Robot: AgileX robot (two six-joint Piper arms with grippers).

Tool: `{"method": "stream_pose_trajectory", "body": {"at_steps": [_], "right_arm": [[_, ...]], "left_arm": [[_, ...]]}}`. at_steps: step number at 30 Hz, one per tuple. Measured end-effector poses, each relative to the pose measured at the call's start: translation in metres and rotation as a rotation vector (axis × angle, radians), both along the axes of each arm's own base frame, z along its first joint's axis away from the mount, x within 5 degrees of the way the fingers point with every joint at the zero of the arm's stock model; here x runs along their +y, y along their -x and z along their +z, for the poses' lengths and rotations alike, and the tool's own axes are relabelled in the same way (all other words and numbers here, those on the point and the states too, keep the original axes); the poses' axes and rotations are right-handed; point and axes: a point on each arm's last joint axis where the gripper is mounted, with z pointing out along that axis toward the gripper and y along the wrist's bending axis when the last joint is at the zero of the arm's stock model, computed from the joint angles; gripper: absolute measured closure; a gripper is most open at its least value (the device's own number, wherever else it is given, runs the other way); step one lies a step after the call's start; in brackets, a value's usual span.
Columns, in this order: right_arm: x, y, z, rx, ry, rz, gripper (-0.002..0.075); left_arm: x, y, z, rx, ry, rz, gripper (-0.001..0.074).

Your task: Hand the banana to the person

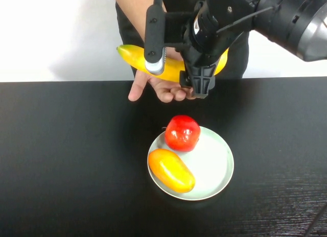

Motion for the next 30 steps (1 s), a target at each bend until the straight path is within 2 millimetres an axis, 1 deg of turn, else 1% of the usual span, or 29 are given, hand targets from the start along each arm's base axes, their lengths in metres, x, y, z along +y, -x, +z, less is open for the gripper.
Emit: {"method": "stream_pose_trajectory", "body": {"at_steps": [7, 10, 11, 12, 13, 15, 17, 18, 20, 22, 24, 27, 30], "right_arm": [[-0.006, 0.017, 0.024, -0.005, 0.008, -0.012, 0.0218], [-0.01, 0.031, 0.036, 0.009, -0.022, -0.084, 0.0235], [-0.013, 0.035, 0.041, 0.017, -0.052, -0.132, 0.0267], [-0.016, 0.04, 0.048, 0.019, -0.089, -0.178, 0.0319], [-0.02, 0.044, 0.055, 0.018, -0.126, -0.218, 0.0387], [-0.031, 0.055, 0.071, 0.005, -0.197, -0.294, 0.0547], [-0.042, 0.066, 0.083, -0.001, -0.249, -0.342, 0.0647], [-0.048, 0.072, 0.087, 0.001, -0.276, -0.37, 0.0676], [-0.059, 0.083, 0.091, 0.013, -0.319, -0.431, 0.0705], [-0.069, 0.094, 0.093, 0.03, -0.37, -0.505, 0.0719], [-0.078, 0.103, 0.091, 0.058, -0.412, -0.582, 0.0726], [-0.085, 0.111, 0.092, 0.076, -0.461, -0.647, 0.0731], [-0.088, 0.114, 0.095, 0.075, -0.48, -0.66, 0.0732]], "left_arm": [[0.0, 0.0, 0.0, 0.0, 0.0, 0.0, 0.0739], [0.0, 0.0, 0.0, 0.0, 0.0, 0.0, 0.0739], [0.0, 0.0, 0.0, 0.0, 0.0, 0.0, 0.0739], [0.0, 0.0, 0.0, 0.0, 0.0, 0.0, 0.0739], [0.0, 0.0, 0.0, 0.0, 0.0, 0.0, 0.0739], [0.0, 0.0, 0.0, 0.0, 0.0, 0.0, 0.0739], [0.0, 0.0, 0.0, 0.0, 0.0, 0.0, 0.0739], [0.0, 0.0, 0.0, 0.0, 0.0, 0.0, 0.0739], [0.0, 0.0, 0.0, 0.0, 0.0, 0.0, 0.0739], [0.0, 0.0, 0.0, 0.0, 0.0, 0.0, 0.0739], [0.0, 0.0, 0.0, 0.0, 0.0, 0.0, 0.0739], [0.0, 0.0, 0.0, 0.0, 0.0, 0.0, 0.0739], [0.0, 0.0, 0.0, 0.0, 0.0, 0.0, 0.0739]]}}
